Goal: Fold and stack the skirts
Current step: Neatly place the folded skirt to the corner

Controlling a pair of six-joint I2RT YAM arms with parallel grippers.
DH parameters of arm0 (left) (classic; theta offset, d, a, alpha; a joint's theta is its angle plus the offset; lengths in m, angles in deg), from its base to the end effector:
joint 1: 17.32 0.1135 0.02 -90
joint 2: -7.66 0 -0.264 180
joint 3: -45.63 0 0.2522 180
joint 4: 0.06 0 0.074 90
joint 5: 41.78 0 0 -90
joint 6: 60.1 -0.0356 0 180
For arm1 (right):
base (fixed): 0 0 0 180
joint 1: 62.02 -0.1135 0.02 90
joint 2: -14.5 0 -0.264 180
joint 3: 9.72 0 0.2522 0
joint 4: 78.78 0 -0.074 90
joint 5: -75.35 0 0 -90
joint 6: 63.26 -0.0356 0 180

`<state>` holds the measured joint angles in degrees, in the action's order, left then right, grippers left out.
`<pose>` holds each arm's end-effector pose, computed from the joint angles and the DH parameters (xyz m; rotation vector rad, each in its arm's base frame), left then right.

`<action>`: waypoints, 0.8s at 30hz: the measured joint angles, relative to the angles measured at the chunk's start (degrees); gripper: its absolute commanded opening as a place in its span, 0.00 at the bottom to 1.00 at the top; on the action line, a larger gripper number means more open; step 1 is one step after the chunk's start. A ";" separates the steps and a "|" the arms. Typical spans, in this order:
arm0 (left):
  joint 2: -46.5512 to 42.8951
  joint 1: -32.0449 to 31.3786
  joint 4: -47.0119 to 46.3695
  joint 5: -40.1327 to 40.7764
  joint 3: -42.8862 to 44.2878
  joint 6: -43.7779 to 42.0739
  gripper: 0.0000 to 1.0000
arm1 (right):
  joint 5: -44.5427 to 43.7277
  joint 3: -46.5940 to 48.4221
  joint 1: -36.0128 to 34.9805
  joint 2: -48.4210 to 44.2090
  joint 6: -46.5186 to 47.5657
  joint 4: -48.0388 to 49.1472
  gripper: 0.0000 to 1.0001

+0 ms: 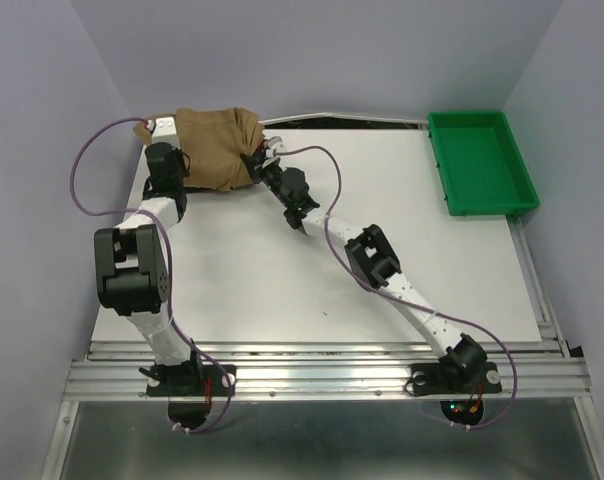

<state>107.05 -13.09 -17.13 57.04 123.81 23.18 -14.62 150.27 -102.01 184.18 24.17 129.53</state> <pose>0.4056 0.0355 0.2748 -0.0822 1.6471 0.2723 0.4843 0.4063 0.1533 -0.4084 1.2043 0.6428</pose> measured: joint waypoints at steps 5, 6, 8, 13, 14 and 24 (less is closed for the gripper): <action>5.84 1.66 -2.27 -1.62 -0.22 1.99 0.00 | -0.72 2.49 -0.20 5.35 1.25 5.33 0.11; 7.13 1.77 -2.69 -1.95 -0.22 2.38 0.00 | -0.98 2.49 -0.20 5.86 1.29 5.75 0.13; 8.83 1.95 -3.08 -2.49 0.04 2.69 0.00 | -1.46 2.56 -0.20 6.60 1.29 6.64 0.16; 11.98 2.03 -1.77 -2.75 4.72 3.48 0.00 | -2.36 2.56 -0.20 6.86 1.51 9.09 0.67; 12.33 2.03 -1.33 -2.69 5.66 3.72 0.00 | -2.80 2.56 -0.15 6.86 1.05 9.55 0.75; 25.42 3.56 15.23 1.25 30.51 8.48 0.34 | -7.39 -2.60 3.04 3.91 1.81 13.07 1.00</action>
<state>132.47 -9.53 -1.90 58.29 154.32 31.66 -22.01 147.67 -98.97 188.10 25.98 142.60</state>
